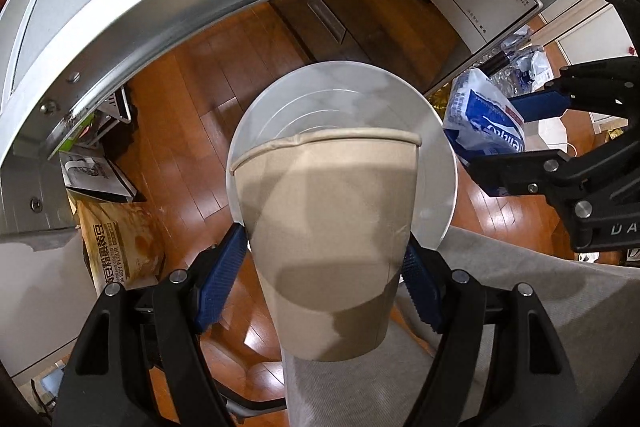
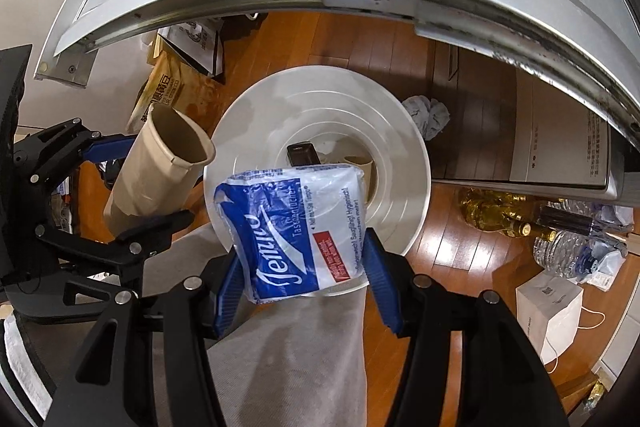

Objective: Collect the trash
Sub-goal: 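Open both tools to drop the tissue pack and cup into the bin, then grasp the bread roll with the left tool while the right tool grasps the green chip bag, then carry the bread roll and green chip bag over the white bin with both tools, then open both tools to drop the roll and chip bag into the bin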

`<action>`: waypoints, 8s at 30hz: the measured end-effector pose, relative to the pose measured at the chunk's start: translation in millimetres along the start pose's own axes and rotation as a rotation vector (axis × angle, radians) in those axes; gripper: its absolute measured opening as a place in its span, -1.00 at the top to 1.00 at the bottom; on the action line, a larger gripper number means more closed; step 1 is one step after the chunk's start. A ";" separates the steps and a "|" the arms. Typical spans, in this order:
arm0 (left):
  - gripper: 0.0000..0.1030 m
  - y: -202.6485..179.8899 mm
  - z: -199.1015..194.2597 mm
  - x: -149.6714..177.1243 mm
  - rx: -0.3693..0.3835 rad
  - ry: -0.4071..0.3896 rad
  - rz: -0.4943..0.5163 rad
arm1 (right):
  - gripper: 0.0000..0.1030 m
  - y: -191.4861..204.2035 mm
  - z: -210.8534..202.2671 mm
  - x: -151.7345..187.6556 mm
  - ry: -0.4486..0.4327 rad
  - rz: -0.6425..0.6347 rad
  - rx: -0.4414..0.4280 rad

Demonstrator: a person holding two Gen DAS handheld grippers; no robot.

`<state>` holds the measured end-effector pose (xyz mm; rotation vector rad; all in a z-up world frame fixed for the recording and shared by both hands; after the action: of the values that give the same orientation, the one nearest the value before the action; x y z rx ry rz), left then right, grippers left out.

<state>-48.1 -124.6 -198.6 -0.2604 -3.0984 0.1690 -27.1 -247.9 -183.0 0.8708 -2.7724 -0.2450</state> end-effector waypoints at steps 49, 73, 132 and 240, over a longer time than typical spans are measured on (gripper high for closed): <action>-0.64 21.5 -144.4 -25.8 0.011 -0.345 -0.067 | -0.88 -46.2 -163.7 -121.6 -0.379 0.234 0.260; -0.64 84.9 -148.4 -109.7 0.006 -0.396 -0.069 | -0.78 -91.6 -116.3 -185.7 -0.309 0.434 0.164; 0.00 112.1 -114.5 -148.2 -0.003 -0.381 -0.202 | -0.30 -59.6 -141.8 -159.4 -0.384 0.264 0.124; -0.50 4.5 -21.7 1.9 0.042 -0.059 -0.003 | -0.57 -4.1 -25.2 -5.1 -0.080 0.046 -0.023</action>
<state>-48.5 -117.5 -177.6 -0.2537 -3.1490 0.2453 -14.2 -250.6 -160.6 0.8078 -2.8536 -0.3093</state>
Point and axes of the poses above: each gripper's, at about its wrist camera, not at the fingertips, and z roughly the way its jaws point, y to its left, x to its underside, the point moved 6 cm from there along z, roughly the way its jaws point, and after that the axes turned 8 degrees about y, right-handed, at the moved point
